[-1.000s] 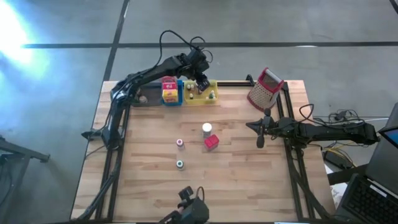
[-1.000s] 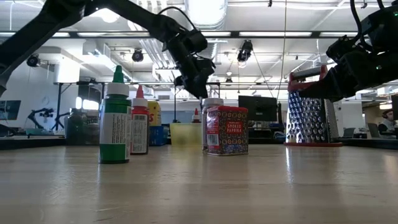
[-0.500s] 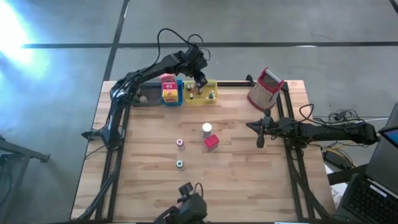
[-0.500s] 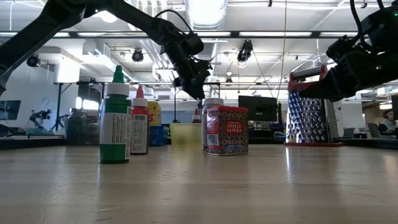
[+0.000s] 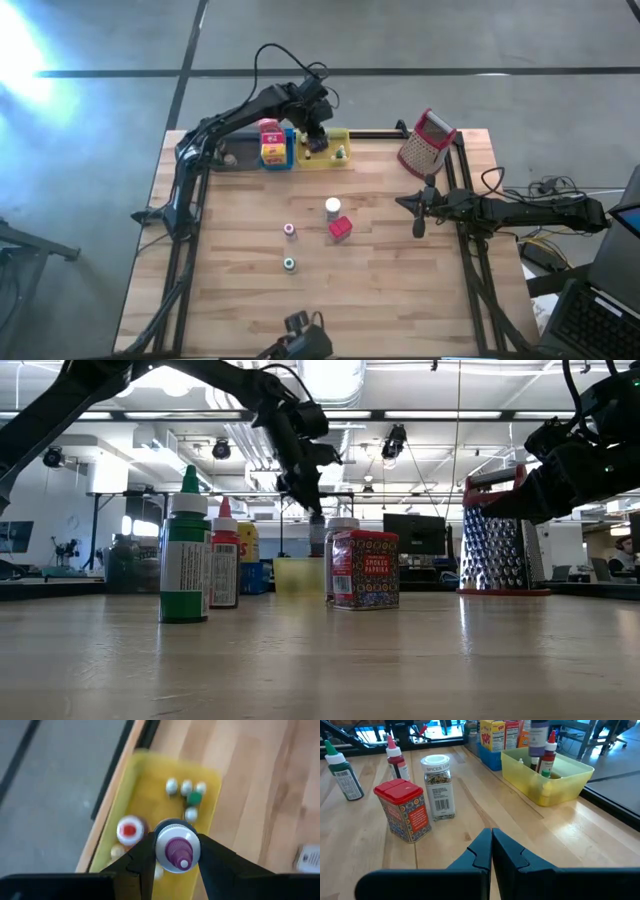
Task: Pick & Place Kitchen Items
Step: Put the large violet food coloring bottle into the yellow bin
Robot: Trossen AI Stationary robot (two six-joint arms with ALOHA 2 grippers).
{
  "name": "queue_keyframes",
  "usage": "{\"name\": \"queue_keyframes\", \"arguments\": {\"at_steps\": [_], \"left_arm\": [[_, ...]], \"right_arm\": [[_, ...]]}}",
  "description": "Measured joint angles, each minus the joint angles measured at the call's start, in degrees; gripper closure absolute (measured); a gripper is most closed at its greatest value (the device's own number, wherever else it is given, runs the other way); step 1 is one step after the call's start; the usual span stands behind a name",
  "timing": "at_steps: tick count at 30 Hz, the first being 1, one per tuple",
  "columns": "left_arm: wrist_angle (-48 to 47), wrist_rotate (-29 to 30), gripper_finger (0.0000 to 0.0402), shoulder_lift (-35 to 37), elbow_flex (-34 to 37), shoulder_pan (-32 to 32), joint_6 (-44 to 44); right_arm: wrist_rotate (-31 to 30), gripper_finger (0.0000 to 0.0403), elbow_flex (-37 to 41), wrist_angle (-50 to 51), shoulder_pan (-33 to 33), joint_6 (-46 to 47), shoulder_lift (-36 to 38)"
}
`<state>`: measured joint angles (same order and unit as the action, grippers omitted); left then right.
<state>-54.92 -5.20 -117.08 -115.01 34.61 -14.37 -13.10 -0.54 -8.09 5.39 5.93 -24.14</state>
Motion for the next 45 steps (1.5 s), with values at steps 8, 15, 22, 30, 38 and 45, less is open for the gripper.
{"name": "queue_keyframes", "arguments": {"at_steps": [8,15,22,30,38,45], "left_arm": [[-1.9,4.5,0.0273,0.0,3.6,0.0,-1.0],[3.4,5.2,0.0273,-0.2,7.7,1.0,-1.2],[7.8,5.3,0.0273,-0.2,11.3,2.7,-1.2],[9.9,5.3,0.0273,-0.3,13.7,3.9,-0.9],[10.4,5.3,0.0273,-0.3,14.0,4.2,-0.7],[10.4,5.3,0.0273,-0.3,13.9,4.2,-0.8]], "right_arm": [[0.0,0.0394,0.0,0.2,0.0,0.0,0.0],[0.0,0.0394,0.0,0.2,0.0,0.0,0.0],[0.0,0.0394,0.0,0.2,0.0,0.0,0.0],[0.0,0.0394,0.0,0.2,0.0,0.0,0.0],[0.0,0.0394,0.0,0.2,0.0,0.0,0.0],[0.0,0.0394,0.0,0.2,0.0,0.0,0.0]]}}
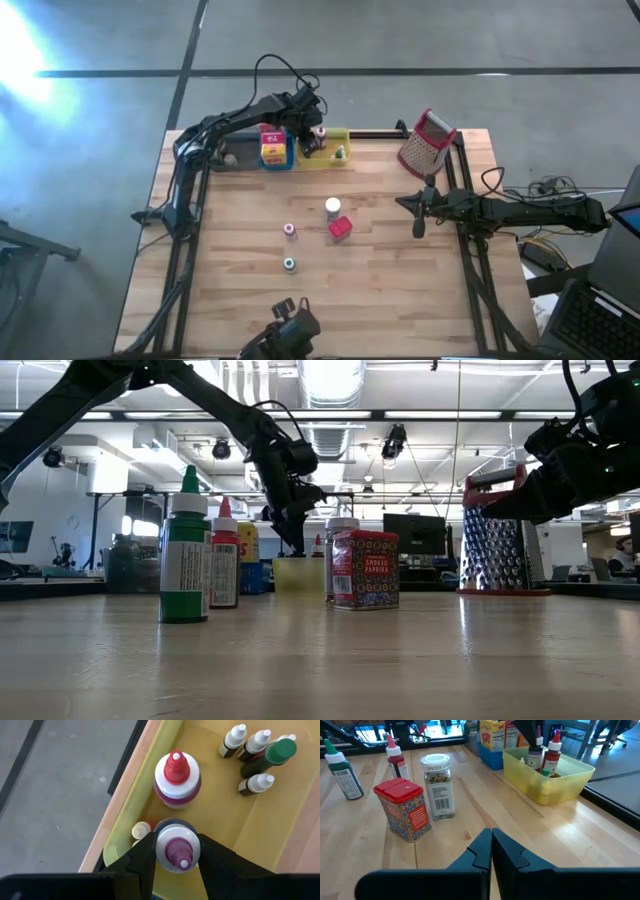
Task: Pick & Place Kitchen Items
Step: Put the large violet food coloring bottle into the yellow bin, then put the red seasoning bottle into the black bin
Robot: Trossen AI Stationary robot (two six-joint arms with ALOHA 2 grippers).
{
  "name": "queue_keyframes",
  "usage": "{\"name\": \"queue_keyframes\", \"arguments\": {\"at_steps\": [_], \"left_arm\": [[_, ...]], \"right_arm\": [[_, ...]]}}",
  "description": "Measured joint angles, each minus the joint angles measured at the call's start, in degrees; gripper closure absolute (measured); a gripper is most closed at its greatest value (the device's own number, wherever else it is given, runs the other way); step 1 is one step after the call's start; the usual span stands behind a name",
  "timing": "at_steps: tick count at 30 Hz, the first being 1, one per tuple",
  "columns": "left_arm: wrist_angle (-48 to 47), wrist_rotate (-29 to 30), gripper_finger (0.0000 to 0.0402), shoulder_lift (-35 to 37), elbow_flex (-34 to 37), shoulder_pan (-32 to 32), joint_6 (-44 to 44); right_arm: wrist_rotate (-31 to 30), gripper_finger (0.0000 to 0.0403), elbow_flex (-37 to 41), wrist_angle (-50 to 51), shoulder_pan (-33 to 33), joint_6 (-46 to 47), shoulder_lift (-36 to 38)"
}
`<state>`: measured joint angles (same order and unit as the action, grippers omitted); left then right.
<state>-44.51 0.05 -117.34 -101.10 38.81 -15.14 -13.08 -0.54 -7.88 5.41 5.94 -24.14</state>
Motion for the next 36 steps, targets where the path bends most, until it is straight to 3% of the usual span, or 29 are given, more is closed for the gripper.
{"name": "queue_keyframes", "arguments": {"at_steps": [14,20,28,36], "left_arm": [[0.5,-0.8,0.0265,0.0,0.0,0.0,0.0],[1.7,-2.6,0.0228,0.0,-0.1,0.0,0.4],[-2.7,-0.5,0.0133,0.1,-2.8,-0.3,0.2],[-11.6,-1.0,0.0134,2.9,-7.5,-3.5,0.7]], "right_arm": [[0.0,0.0394,0.0,0.0,0.0,0.0,0.0],[0.0,0.0394,0.0,0.0,0.0,0.0,0.0],[0.0,0.0394,0.0,0.0,0.0,0.0,0.0],[0.0,0.0394,0.0,0.0,0.0,0.0,0.0]]}}
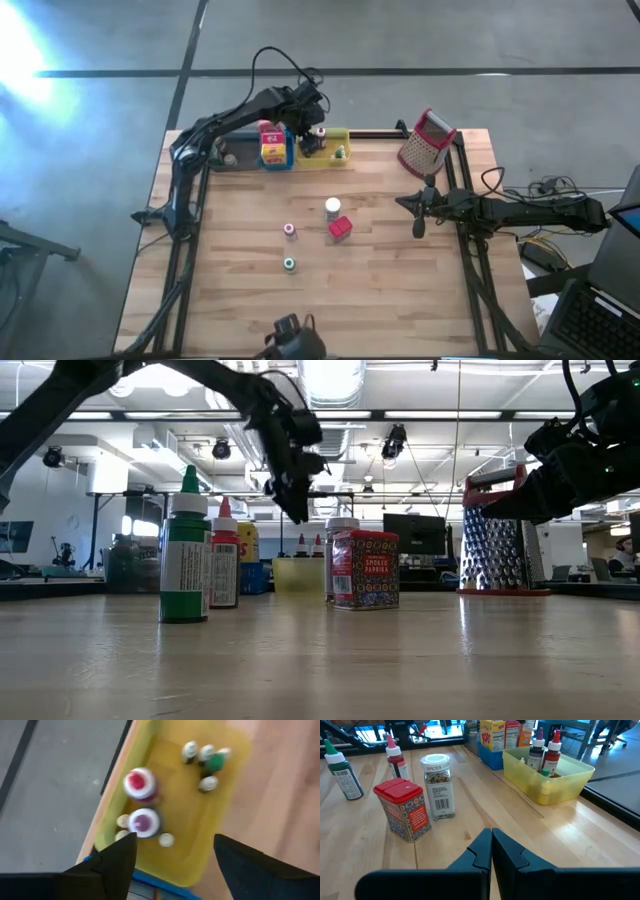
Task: Pick & Place Kitchen Items
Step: Put the red seasoning bottle into the black bin
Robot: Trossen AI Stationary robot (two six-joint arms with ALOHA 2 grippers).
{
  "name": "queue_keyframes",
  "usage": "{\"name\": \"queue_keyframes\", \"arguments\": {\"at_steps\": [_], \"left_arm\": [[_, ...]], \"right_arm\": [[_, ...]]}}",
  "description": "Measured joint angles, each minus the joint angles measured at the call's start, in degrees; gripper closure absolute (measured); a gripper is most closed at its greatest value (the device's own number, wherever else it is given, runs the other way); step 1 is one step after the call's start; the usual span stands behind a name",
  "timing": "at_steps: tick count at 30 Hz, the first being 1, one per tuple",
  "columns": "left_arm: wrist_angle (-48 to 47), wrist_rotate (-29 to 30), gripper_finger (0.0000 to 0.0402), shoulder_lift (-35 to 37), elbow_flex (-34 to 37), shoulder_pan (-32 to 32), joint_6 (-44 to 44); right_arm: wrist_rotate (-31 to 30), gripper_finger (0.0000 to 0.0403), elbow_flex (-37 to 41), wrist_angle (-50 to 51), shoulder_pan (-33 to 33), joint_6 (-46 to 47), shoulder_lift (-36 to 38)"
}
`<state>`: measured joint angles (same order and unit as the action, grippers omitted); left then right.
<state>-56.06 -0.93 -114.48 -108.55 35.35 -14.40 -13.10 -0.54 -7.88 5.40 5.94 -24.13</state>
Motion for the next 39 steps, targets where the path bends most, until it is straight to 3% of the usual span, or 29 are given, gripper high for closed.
{"name": "queue_keyframes", "arguments": {"at_steps": [11,27,32,39], "left_arm": [[-2.0,-2.0,0.0157,5.7,0.2,-11.2,0.4],[-2.0,-1.3,0.0156,6.0,3.3,-24.1,1.7],[0.0,-1.1,0.0156,6.0,5.6,-26.1,6.9],[1.7,0.6,0.0156,6.0,7.8,-29.9,21.0]], "right_arm": [[0.0,0.0394,0.0,0.2,0.0,0.0,0.0],[0.0,0.0394,0.0,0.3,0.0,0.0,0.0],[0.0,0.0394,0.0,0.4,0.0,0.0,0.0],[0.0,0.0394,0.0,0.4,0.0,0.0,0.0]]}}
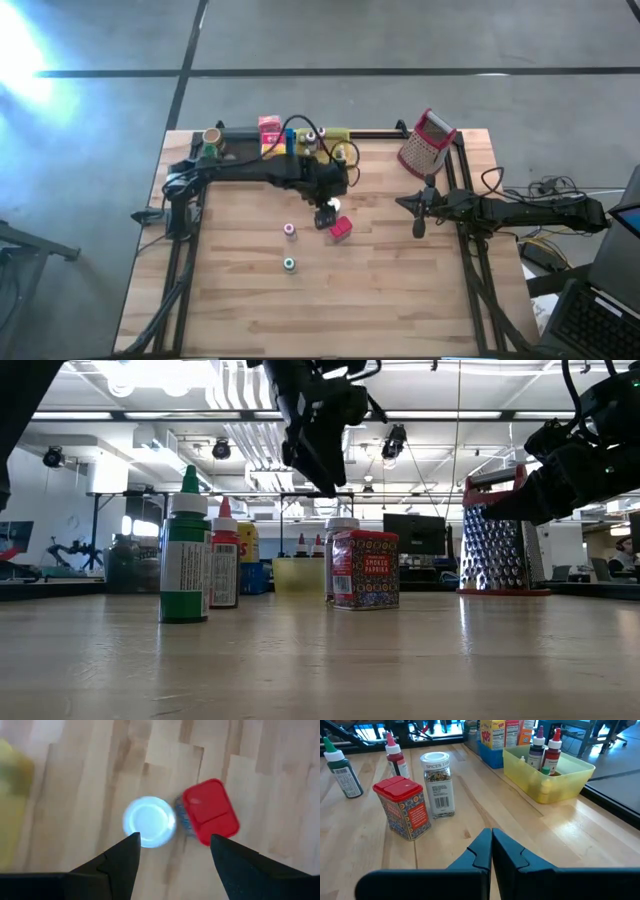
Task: Pick & Place Kitchen Items
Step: Put the red seasoning bottle into the black bin
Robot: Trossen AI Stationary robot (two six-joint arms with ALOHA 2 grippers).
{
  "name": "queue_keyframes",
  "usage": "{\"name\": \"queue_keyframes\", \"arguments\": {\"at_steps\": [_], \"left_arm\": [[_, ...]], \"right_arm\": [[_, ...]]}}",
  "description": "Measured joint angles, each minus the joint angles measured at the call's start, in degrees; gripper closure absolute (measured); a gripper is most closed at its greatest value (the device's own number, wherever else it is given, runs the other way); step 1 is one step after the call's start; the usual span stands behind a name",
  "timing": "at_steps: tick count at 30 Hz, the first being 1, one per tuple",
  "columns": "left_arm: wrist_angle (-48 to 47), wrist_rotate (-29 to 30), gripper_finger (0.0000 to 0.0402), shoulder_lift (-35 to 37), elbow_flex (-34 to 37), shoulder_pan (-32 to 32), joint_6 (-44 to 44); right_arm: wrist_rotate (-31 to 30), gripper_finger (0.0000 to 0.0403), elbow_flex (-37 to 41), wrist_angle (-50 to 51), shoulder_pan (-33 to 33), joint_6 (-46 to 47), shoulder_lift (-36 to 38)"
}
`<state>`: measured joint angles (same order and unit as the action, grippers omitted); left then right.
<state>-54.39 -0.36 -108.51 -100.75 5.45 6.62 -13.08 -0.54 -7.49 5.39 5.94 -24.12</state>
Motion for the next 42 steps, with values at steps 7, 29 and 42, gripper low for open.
{"name": "queue_keyframes", "arguments": {"at_steps": [7,29,42], "left_arm": [[6.7,6.8,0.0156,-0.1,1.8,-7.2,12.5],[9.6,10.8,0.0161,-6.6,1.4,-9.2,23.6],[9.5,10.3,0.0161,-7.6,1.9,-9.2,23.9]], "right_arm": [[0.0,0.0394,0.0,0.0,0.0,0.0,0.0],[0.0,0.0394,0.0,0.0,0.0,0.0,0.0],[0.0,0.0394,0.0,0.0,0.0,0.0,0.0]]}}
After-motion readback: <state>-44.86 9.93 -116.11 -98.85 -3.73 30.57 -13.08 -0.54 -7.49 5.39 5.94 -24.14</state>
